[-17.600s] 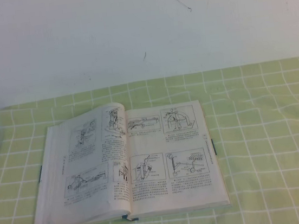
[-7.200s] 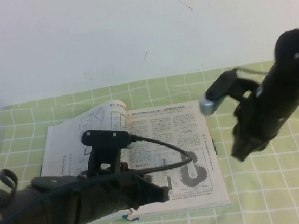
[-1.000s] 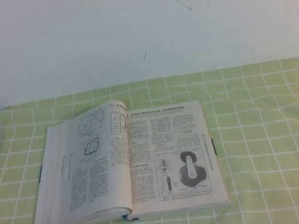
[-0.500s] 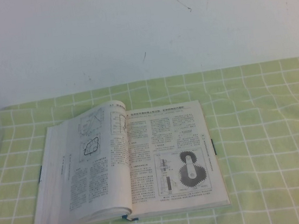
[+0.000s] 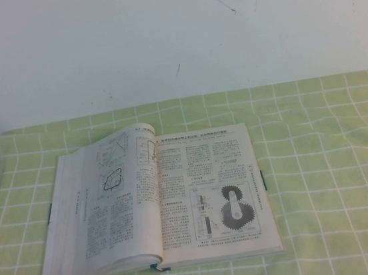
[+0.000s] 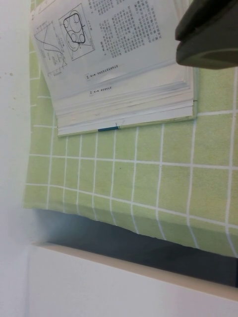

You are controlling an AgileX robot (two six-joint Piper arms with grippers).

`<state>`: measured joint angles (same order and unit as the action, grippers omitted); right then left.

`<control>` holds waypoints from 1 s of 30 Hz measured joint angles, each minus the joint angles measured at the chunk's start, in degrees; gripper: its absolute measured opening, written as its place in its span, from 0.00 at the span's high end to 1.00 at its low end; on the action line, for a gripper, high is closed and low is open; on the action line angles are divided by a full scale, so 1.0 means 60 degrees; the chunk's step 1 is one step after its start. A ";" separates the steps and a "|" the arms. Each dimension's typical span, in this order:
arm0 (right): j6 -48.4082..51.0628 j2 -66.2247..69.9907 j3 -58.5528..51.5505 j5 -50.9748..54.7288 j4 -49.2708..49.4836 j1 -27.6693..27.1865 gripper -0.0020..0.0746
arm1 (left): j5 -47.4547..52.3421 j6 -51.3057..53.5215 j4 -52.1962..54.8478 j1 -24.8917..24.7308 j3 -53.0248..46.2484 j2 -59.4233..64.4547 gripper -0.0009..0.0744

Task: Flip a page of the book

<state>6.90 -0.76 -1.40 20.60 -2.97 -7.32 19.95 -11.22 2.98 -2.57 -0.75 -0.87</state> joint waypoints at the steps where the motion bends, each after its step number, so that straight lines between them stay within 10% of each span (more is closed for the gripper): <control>1: 0.0000 0.0000 0.0000 0.0000 0.0000 0.0000 0.98 | 0.0000 0.0000 0.0000 0.0000 0.0000 0.0000 0.99; 30: 0.0000 0.0000 0.0000 -0.0037 0.0668 -0.0020 0.98 | 0.0000 0.0050 0.0000 0.0000 0.0000 0.0000 0.99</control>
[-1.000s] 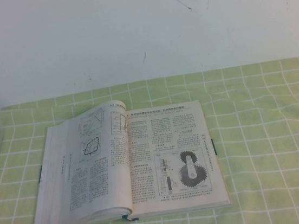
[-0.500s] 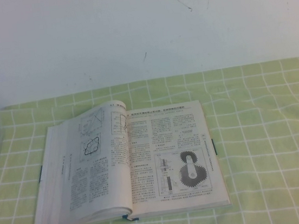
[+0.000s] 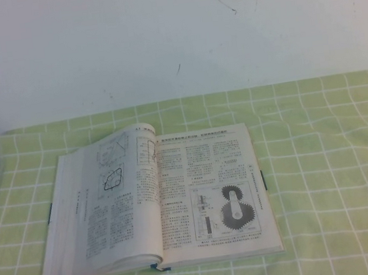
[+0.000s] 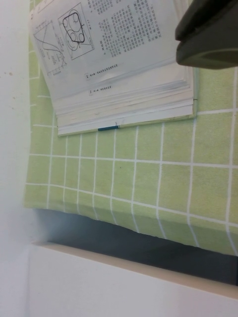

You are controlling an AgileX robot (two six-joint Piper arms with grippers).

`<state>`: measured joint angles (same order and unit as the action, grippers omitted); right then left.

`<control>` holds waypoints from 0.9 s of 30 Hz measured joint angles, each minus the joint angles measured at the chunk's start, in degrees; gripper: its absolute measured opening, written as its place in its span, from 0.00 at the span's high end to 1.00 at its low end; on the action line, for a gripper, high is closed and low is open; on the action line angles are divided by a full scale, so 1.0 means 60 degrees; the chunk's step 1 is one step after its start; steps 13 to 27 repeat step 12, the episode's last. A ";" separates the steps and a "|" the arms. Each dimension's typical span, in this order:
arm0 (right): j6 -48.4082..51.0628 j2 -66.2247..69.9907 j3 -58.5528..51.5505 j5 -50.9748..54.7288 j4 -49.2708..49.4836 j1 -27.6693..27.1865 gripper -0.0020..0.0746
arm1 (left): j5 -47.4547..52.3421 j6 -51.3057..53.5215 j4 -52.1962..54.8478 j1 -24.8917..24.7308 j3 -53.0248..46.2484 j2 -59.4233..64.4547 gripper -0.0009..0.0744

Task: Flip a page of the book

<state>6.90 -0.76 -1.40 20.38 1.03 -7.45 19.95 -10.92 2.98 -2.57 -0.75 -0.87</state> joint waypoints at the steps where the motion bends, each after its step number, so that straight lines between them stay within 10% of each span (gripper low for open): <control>1: 0.0000 0.0000 0.0000 0.0000 -0.0001 0.0000 0.98 | 0.0000 0.0021 0.0000 0.0000 0.0000 0.0000 0.99; 27: 0.0000 0.0000 0.0000 0.0000 -0.0001 0.0025 0.98 | 0.0000 0.0041 0.0000 0.0000 0.0000 0.0000 0.99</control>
